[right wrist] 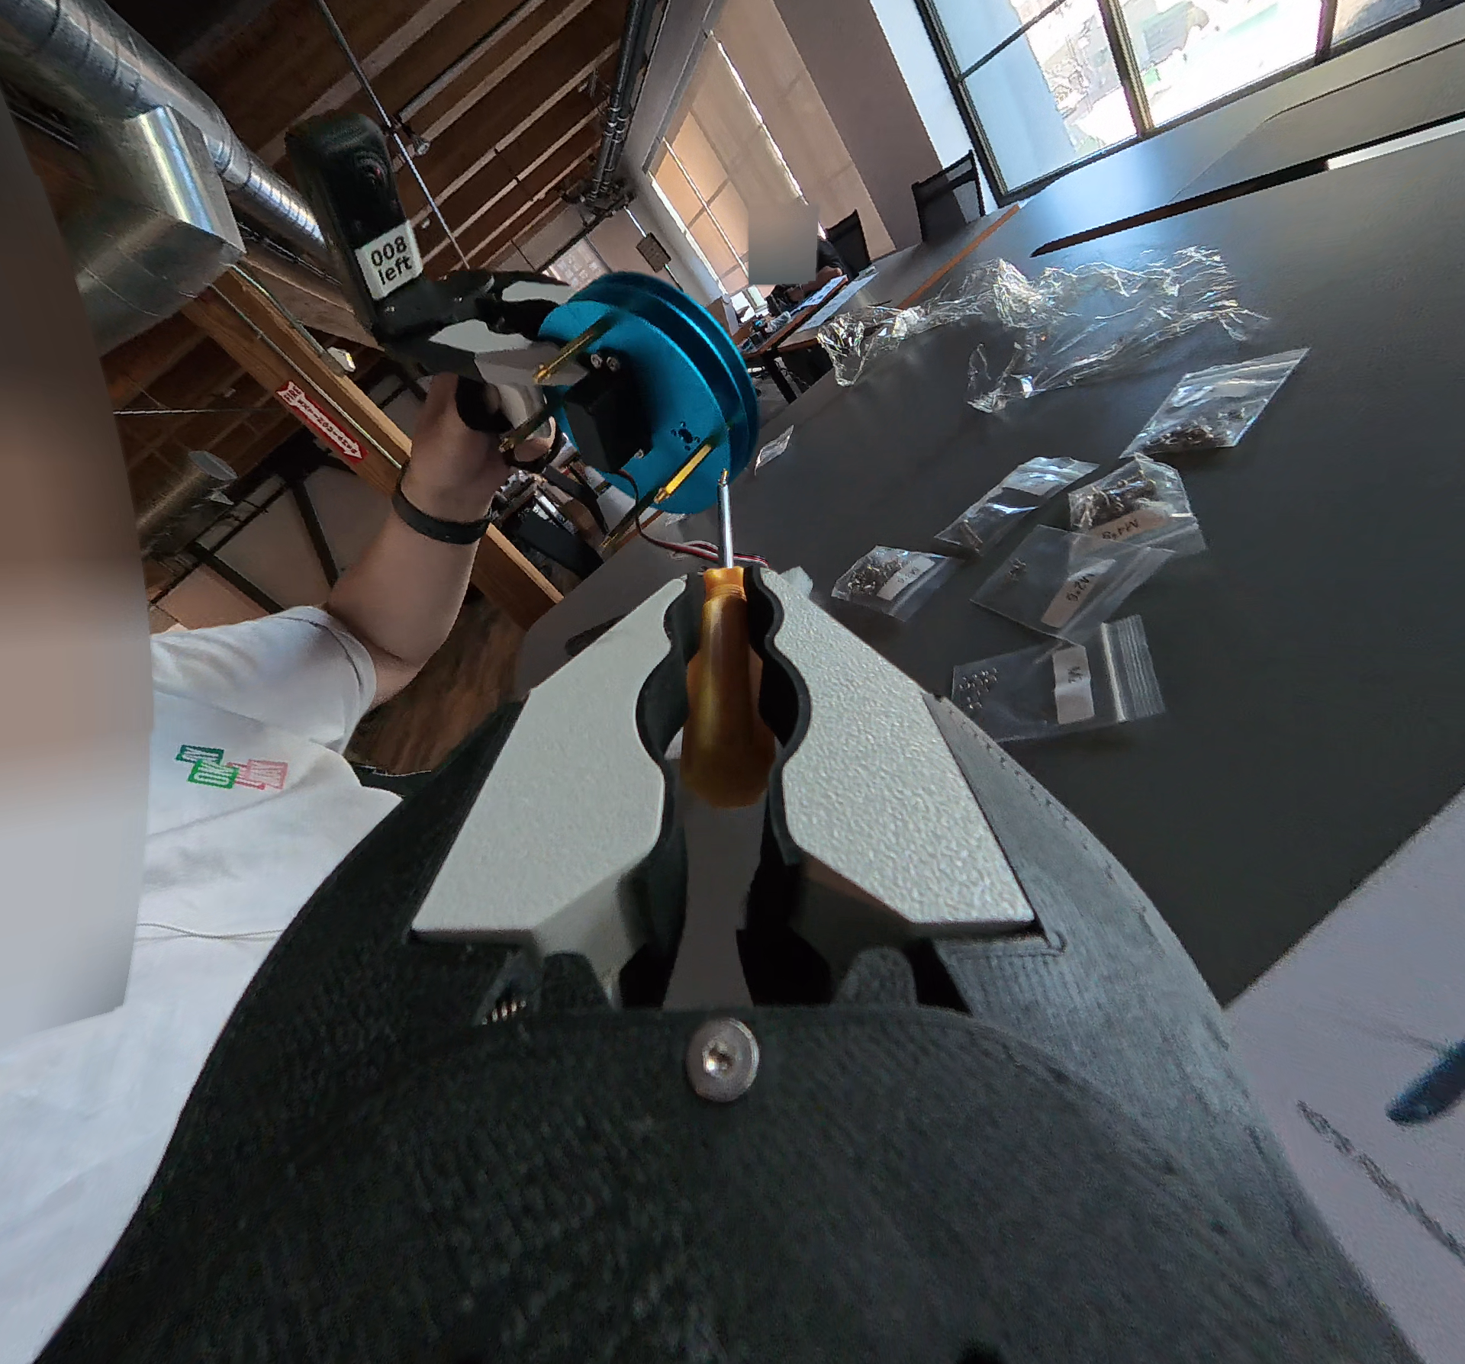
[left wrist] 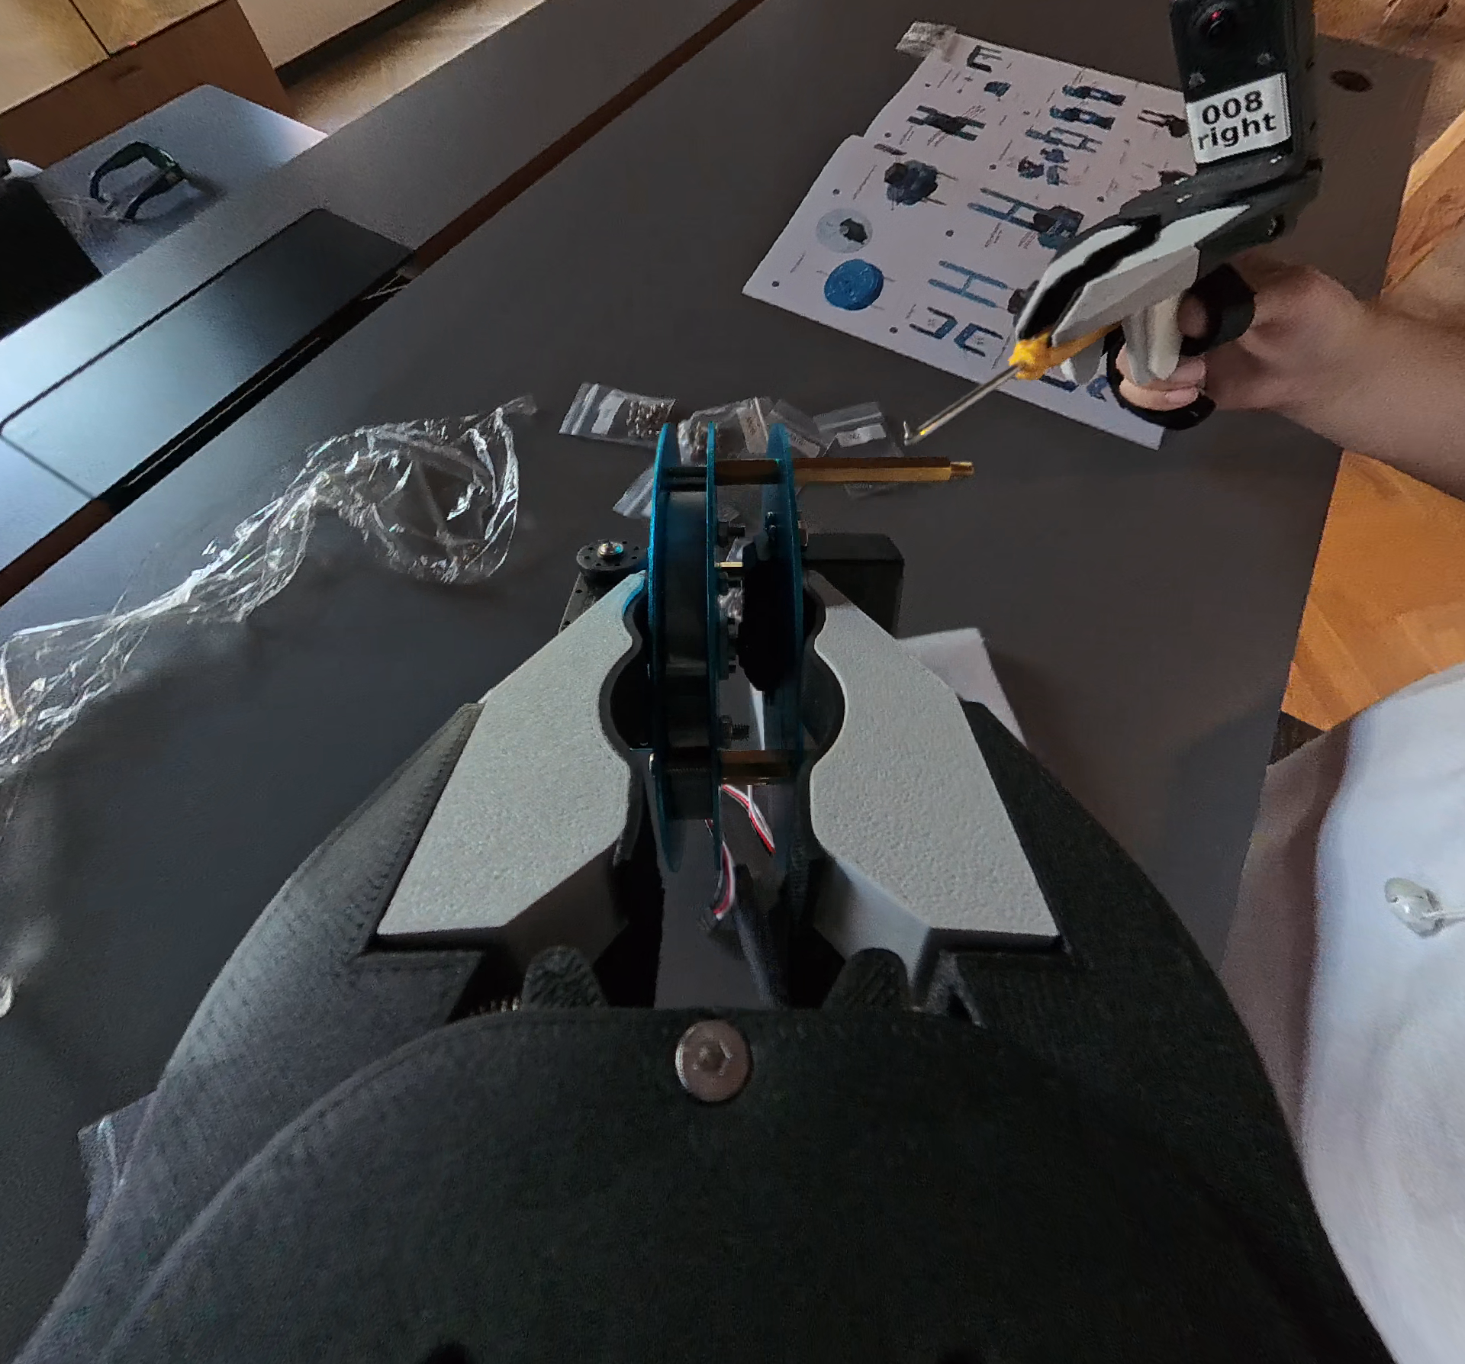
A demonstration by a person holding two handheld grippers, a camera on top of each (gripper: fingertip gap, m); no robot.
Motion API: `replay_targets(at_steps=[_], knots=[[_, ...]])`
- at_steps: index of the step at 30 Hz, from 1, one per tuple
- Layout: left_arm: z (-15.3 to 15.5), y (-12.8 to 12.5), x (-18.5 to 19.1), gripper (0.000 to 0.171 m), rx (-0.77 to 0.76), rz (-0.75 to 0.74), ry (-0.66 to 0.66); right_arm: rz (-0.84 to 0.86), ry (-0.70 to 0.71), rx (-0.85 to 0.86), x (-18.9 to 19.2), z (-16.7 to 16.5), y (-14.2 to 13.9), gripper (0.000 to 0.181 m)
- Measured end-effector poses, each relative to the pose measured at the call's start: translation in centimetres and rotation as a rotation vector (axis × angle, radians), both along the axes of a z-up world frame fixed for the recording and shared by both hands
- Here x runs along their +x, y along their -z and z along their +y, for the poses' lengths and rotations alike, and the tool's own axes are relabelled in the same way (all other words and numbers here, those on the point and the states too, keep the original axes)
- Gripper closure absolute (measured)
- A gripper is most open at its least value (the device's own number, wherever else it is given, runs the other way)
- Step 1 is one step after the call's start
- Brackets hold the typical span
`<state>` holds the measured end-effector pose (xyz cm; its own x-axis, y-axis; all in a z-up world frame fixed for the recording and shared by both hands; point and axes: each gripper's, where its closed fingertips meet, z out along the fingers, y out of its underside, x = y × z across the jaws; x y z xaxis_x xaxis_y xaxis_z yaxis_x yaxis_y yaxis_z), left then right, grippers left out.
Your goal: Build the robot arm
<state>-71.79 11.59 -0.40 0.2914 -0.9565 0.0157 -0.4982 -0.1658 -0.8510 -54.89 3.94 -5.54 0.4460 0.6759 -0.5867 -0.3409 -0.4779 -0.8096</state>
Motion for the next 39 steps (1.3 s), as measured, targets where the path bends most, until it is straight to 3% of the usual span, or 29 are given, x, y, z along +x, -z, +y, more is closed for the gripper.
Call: replay_targets(at_steps=[10, 21, 33, 39], knots=[[0.1, 0.5, 2.9, 0.14, -0.013, -0.076, -0.048, 0.042, -0.051, 0.02, 1.8, -1.8, -0.5, 0.172], [-5.8, 4.8, 1.5, 0.14, 0.127, -0.202, -0.272, 0.039, -0.105, 0.024, 3.0, -2.9, -0.4, 0.172], [-8.9, 5.8, 2.2, 0.139, 0.29, -0.26, -0.402, 0.024, -0.197, 0.01, 2.5, -3.7, -0.1, 0.172], [-9.8, 6.2, 2.6, 0.14, 0.382, -0.216, -0.44, 0.023, -0.229, 0.0, 2.1, -4.0, 0.0, 0.172]])
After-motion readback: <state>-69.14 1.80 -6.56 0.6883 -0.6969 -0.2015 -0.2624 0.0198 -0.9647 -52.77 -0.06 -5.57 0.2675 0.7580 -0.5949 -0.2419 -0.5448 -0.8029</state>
